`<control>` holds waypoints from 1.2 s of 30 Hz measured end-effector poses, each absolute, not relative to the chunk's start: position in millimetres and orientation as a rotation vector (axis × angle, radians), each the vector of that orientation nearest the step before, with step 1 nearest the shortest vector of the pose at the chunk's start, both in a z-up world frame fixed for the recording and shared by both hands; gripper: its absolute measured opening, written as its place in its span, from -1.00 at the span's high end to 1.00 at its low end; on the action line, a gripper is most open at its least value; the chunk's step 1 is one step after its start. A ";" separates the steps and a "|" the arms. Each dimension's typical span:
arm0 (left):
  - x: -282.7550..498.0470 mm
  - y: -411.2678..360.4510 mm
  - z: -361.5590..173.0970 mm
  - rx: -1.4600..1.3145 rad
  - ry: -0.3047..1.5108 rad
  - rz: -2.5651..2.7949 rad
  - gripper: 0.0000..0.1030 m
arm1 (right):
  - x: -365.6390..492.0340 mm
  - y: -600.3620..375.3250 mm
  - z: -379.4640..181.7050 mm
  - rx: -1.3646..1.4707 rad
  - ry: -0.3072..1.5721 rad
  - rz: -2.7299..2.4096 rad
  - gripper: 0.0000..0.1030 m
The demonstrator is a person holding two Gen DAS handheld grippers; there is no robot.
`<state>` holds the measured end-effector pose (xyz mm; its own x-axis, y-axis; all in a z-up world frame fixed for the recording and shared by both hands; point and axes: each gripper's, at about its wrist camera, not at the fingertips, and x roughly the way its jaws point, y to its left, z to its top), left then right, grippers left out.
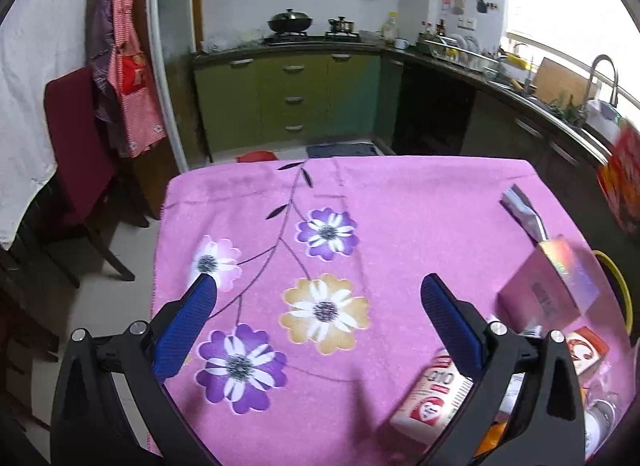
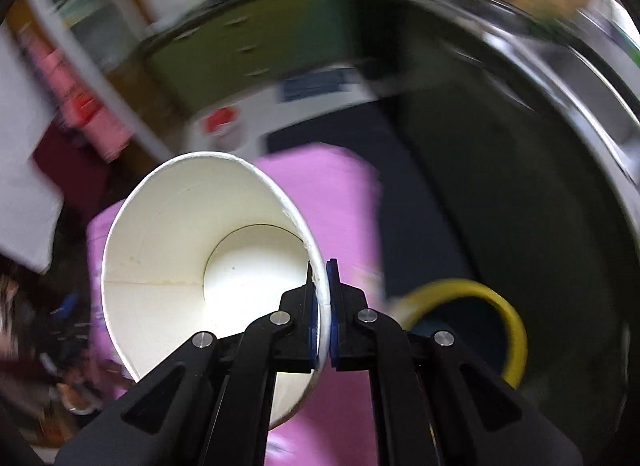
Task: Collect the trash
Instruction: 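Drop the noodle cup into the yellow bin while the left gripper reaches the purple box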
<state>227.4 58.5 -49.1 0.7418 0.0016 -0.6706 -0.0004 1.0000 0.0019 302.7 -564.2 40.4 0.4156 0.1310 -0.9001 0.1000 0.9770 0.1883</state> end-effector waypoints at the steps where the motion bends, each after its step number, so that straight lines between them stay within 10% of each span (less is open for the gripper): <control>1: 226.7 57.0 -48.5 -0.001 0.734 -0.010 -0.89 | 295.3 -589.4 24.2 0.253 1.164 -0.025 0.90; 19: 212.7 0.5 -20.5 0.116 0.736 -0.134 -0.89 | 303.6 -679.3 -229.2 0.369 1.362 -0.266 0.88; 36: 229.6 -84.4 -17.4 0.071 0.913 -0.330 -0.89 | 271.4 -635.9 -134.4 0.245 1.211 -0.210 0.43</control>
<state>229.6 -84.4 -17.4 0.5645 -0.2502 -0.7866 0.3104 0.9474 -0.0787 271.4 -635.9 -134.4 0.3383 -0.0297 -0.9406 0.2890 0.9545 0.0738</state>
